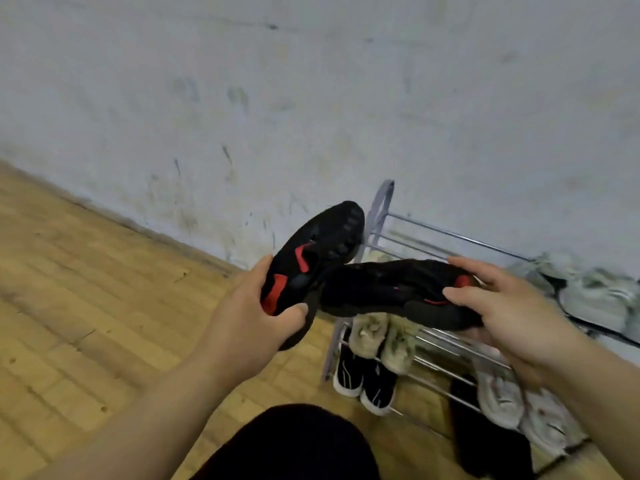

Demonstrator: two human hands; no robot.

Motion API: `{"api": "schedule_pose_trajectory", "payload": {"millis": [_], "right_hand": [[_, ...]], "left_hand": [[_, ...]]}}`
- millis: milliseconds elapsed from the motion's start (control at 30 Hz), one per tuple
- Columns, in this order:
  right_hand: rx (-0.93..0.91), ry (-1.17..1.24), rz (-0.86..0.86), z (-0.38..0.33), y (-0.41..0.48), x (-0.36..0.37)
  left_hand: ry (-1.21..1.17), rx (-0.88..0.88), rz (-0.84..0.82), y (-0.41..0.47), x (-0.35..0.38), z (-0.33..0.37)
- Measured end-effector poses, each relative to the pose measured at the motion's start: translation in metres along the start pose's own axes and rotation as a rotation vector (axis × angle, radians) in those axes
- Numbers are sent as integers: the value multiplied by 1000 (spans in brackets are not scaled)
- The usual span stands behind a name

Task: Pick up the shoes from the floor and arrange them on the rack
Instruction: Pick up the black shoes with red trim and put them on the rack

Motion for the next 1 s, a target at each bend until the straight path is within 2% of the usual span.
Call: {"api": "schedule_pose_trajectory", "payload": {"millis": [100,200,333,500,667,1000], "right_hand": [[-111,151,160,-14,-16,-65],[-148,335,292,5,-24,-110],[-54,576,423,48,-20,-143],[62,655,499,80,10,-148],[93,688,523,93,39,-140],[86,654,560,101,71,-114]], "left_hand": [[27,103,-5,22,28,71],[45,157,-2,47,60,117],[26,216,-23,75,102,152],[-20,112,-44,85,142,123],[-86,-33,-38,104,169,84],[-1,-31,-26,133,213,63]]}}
Point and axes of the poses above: each hand's wrist, its own y-axis towards the middle knuckle, its own x-axis out of the palm, z = x × y, the point moved 8 cm from there along y, towards the middle knuckle, and after that the axes turned 3 degrees about x, right-handed, at the moved point
